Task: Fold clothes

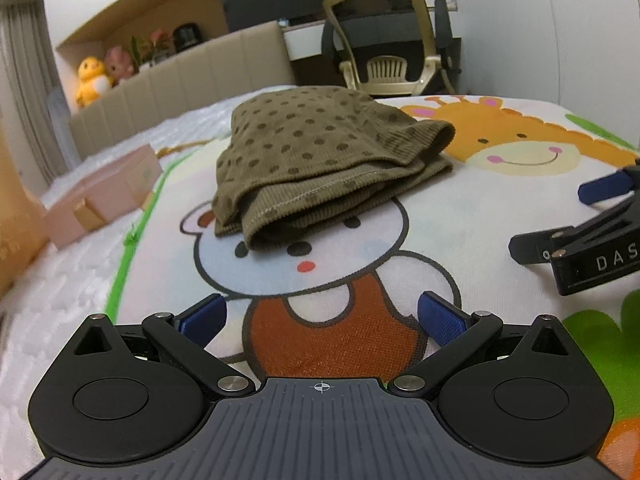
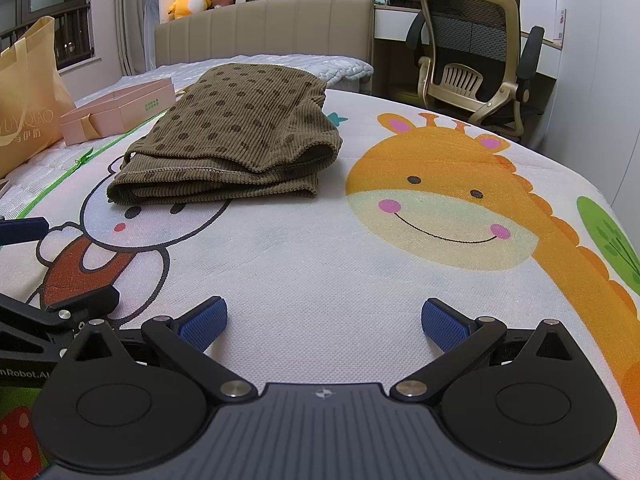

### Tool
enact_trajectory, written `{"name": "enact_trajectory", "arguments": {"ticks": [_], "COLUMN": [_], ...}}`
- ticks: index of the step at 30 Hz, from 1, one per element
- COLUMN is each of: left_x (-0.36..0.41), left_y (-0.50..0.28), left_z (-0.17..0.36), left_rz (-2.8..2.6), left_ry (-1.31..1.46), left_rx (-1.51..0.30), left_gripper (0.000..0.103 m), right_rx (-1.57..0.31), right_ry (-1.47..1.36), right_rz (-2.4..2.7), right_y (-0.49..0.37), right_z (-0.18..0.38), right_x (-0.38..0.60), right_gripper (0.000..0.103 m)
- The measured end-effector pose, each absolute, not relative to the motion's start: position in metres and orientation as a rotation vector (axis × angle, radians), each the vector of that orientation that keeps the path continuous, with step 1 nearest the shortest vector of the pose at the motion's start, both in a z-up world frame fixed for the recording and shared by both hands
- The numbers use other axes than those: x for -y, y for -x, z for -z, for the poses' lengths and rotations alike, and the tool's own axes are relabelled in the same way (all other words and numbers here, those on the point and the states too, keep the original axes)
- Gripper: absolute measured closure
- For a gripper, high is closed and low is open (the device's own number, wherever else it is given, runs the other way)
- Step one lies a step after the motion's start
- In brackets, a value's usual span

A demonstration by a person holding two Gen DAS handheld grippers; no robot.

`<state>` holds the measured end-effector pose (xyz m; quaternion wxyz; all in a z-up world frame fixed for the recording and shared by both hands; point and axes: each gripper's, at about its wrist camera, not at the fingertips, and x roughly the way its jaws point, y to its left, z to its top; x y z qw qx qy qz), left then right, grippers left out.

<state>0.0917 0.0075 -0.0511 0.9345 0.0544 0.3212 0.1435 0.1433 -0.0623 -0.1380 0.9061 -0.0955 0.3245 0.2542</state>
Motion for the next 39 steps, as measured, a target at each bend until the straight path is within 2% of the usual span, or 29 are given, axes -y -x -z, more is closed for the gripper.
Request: {"name": "enact_trajectory", "arguments": {"ticks": [7, 39], "left_x": [-0.026, -0.028], "left_y": [-0.092, -0.092], "left_z": [0.054, 0.054], "left_rz": [-0.26, -0.255], "left_ry": [0.055, 0.061], "left_rx": [-0.683, -0.685], "left_gripper": [0.0, 0.0], "right_rx": [-0.67, -0.67], "right_ry": [0.197, 0.198], "right_rz": [-0.525, -0.523], "right_y": [-0.143, -0.143], "right_z": [0.138, 0.138], "right_x": [0.062, 0.063], "right_gripper": [0.0, 0.0]}}
